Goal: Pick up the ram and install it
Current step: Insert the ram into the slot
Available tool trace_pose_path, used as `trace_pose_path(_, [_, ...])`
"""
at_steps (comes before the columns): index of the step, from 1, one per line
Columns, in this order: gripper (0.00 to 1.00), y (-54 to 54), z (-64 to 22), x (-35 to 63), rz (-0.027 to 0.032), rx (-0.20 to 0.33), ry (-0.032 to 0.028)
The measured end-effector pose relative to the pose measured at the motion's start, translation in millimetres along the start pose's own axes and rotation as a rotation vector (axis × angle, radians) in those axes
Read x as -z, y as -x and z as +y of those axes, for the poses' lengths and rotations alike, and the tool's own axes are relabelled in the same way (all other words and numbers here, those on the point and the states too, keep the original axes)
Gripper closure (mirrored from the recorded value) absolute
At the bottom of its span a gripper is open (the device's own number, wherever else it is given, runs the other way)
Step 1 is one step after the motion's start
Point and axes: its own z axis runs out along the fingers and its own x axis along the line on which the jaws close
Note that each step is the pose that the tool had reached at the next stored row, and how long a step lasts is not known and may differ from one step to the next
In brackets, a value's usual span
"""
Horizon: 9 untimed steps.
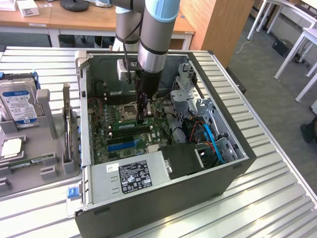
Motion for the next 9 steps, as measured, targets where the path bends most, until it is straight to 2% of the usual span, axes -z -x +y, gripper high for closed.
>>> trace_pose_path(8, [0.88, 0.0, 0.7, -0.1, 0.0000, 0.001, -0.0028])
trace_pose_path(9, [0.88, -0.1, 0.9, -0.3, 0.0001, 0.003, -0.0054])
